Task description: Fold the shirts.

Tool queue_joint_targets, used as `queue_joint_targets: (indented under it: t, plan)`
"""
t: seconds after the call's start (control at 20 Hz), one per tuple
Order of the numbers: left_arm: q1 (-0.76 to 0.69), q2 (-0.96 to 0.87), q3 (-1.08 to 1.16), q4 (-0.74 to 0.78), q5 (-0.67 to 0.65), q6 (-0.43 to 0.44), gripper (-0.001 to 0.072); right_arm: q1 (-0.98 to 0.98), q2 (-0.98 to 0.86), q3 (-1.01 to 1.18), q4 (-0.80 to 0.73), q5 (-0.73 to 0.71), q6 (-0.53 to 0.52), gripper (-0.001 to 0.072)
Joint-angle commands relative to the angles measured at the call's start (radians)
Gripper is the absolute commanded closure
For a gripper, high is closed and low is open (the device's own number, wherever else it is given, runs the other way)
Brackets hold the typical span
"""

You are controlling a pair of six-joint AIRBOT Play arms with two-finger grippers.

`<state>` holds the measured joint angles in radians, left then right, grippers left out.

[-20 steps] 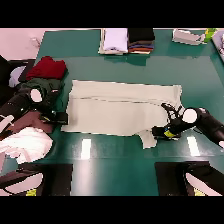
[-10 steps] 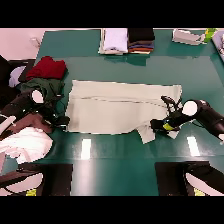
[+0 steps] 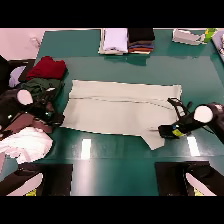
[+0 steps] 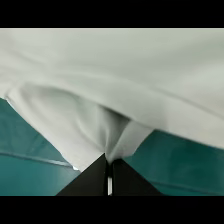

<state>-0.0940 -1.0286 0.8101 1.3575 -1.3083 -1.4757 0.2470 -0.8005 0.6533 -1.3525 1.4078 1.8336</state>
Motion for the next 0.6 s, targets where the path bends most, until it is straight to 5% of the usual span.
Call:
queue_joint_targets:
  t: [0.0,0.2,0.55]
  plan:
    - [0.0,0.145,0.006,0.011,-0.11,-0.009,0.0686,0.0,0.135,0.013,-0.039,0.15,0.044,0.0695]
    - [0.0,0.158,0.069,0.011,-0.137,-0.008,0.0686,0.0,0.147,0.169,-0.124,0.157,0.069,0.0696]
    - [0.0,-0.061,0.236,0.018,0.073,0.044,0.0686,0.0,-0.245,0.494,-0.196,0.005,-0.026,0.0695]
